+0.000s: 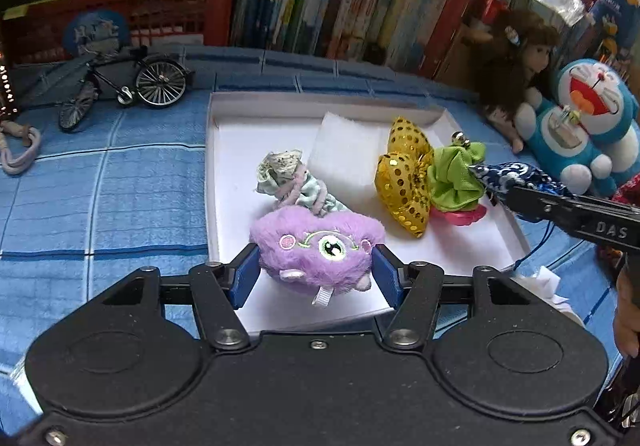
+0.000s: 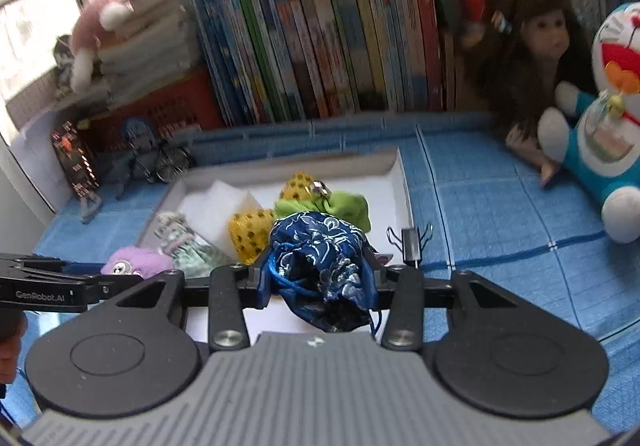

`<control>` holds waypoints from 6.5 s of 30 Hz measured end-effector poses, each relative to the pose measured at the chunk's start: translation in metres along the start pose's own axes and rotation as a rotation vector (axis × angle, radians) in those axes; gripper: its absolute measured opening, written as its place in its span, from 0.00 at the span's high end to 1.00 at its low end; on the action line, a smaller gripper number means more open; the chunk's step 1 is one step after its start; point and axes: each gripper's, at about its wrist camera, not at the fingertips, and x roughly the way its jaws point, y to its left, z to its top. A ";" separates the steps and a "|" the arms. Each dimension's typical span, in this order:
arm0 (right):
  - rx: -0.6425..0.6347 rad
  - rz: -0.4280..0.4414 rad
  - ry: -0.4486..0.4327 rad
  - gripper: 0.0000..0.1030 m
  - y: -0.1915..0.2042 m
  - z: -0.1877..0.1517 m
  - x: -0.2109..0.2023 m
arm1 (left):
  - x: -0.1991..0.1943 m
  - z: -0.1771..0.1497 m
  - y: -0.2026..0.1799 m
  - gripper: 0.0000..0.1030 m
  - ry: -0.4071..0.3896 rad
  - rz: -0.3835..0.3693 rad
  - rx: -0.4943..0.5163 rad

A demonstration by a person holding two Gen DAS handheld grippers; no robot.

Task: Organize soft objects
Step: 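Open both grippers to drop toy and scrunchie in the tray, then withdraw, then reach the left gripper to the blue mask packet while the right reaches the pink eraser, then grasp the mask packet with the left gripper while the right grasps the pink eraser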

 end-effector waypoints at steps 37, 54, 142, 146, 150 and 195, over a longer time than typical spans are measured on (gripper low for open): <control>-0.013 0.050 0.035 0.19 0.009 0.017 0.019 | -0.006 0.024 0.008 0.28 -0.062 0.045 -0.021; -0.255 0.133 -0.217 0.10 0.065 -0.043 -0.097 | -0.118 -0.068 0.021 0.23 -0.244 0.023 -0.019; -0.180 0.064 -0.261 0.70 0.103 -0.212 -0.081 | -0.118 -0.173 0.081 0.83 -0.438 0.255 -0.231; -0.170 0.131 -0.265 0.70 0.105 -0.201 -0.096 | -0.129 -0.165 0.068 0.83 -0.451 0.214 -0.190; -0.195 0.137 -0.315 0.71 0.108 -0.188 -0.110 | -0.137 -0.155 0.054 0.83 -0.459 0.180 -0.149; -0.080 0.188 0.110 0.70 0.028 -0.012 -0.011 | -0.010 0.014 -0.043 0.83 0.082 -0.153 -0.068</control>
